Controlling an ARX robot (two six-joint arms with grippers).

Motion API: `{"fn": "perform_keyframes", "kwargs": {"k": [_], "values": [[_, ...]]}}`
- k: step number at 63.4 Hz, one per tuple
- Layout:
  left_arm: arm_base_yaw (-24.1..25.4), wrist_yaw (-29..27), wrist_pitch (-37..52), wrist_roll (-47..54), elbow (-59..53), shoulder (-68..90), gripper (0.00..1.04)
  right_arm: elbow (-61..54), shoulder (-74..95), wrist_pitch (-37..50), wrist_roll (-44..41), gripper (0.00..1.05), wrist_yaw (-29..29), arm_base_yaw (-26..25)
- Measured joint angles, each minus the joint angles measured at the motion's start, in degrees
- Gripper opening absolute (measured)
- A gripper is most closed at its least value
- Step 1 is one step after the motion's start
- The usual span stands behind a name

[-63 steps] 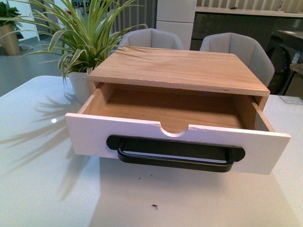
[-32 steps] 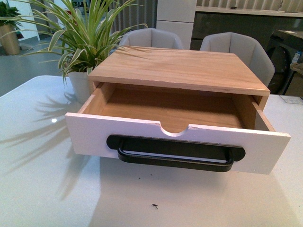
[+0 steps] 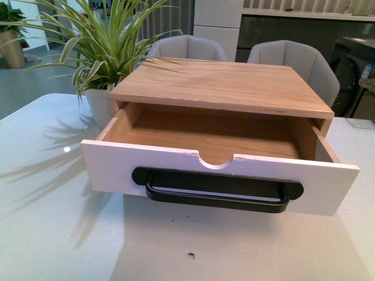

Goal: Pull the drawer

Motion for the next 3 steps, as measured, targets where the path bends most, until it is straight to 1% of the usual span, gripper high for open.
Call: {"fn": "perform_keyframes", "kwargs": {"k": [3], "values": [[0.0, 0.0, 0.0, 0.0, 0.0, 0.0, 0.97, 0.0, 0.02, 0.0, 0.0, 0.96, 0.0, 0.0]]}}
